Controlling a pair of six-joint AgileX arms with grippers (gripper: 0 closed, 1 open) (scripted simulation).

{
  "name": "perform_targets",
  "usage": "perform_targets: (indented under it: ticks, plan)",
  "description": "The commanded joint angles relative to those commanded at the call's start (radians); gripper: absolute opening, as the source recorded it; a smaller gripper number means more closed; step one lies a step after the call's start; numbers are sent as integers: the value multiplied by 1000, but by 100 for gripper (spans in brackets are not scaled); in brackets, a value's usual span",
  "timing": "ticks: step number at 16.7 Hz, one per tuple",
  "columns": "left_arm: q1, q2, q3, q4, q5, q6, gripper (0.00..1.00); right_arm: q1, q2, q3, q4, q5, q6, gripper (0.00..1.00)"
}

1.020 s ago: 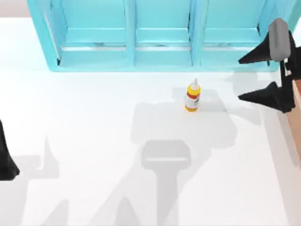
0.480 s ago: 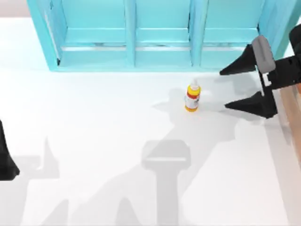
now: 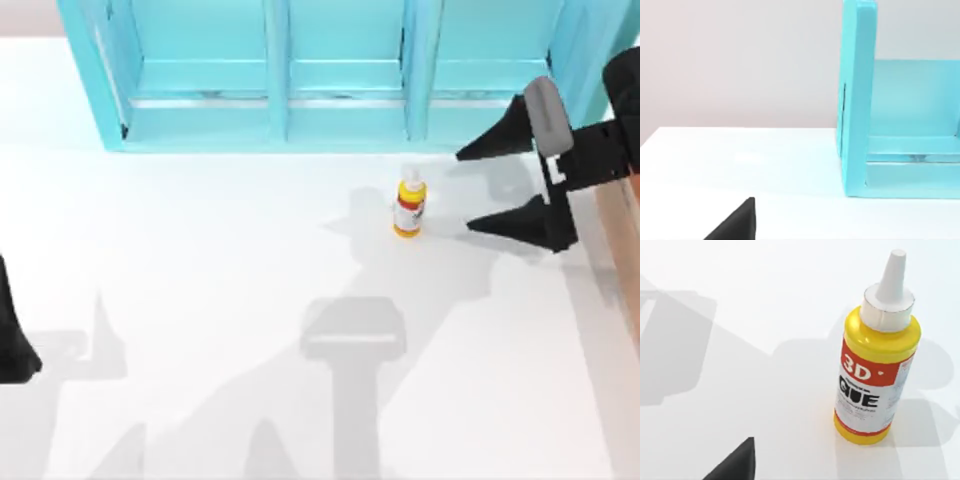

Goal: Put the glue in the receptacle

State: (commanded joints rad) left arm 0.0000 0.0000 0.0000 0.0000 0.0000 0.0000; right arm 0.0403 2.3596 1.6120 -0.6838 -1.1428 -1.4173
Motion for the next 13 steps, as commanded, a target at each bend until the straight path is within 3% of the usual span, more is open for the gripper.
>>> perform_targets:
  ticks: [9,13]
  plan:
    - [0,0,0,0,0,0,100,144,55,-85,439,42,332,100]
    - [0,0,0,0,0,0,100,178,65,-97,527,57,403,100]
